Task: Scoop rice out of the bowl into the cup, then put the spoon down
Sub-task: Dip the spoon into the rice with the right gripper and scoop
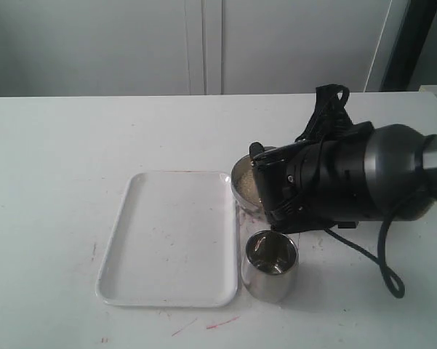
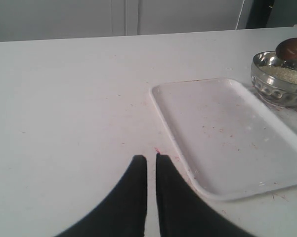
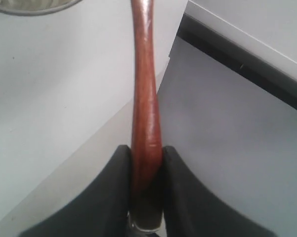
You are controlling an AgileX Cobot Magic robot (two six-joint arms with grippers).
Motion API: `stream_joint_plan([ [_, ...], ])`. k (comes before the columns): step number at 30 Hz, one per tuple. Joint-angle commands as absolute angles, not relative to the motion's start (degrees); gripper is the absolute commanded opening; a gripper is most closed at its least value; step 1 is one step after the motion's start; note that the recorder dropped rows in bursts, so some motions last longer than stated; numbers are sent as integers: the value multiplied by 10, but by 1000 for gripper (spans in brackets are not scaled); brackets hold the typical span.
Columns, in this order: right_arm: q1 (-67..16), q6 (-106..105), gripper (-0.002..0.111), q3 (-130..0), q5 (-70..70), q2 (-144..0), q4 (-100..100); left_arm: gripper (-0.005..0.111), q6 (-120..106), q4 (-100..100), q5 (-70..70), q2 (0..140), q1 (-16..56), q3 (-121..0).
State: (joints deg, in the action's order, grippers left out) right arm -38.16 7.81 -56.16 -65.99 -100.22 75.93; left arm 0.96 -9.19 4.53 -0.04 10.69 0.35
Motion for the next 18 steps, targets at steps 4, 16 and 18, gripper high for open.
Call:
stream_joint_plan([
  [4, -350, 79, 0, -559, -630, -1020, 777, 14, 11, -98, 44, 0, 107, 0],
  [16, -330, 117, 0, -560, -595, -1056, 816, 14, 11, -98, 44, 0, 107, 0],
  [18, -330, 122, 0, -562, -594, -1057, 818, 14, 11, -98, 44, 0, 107, 0],
])
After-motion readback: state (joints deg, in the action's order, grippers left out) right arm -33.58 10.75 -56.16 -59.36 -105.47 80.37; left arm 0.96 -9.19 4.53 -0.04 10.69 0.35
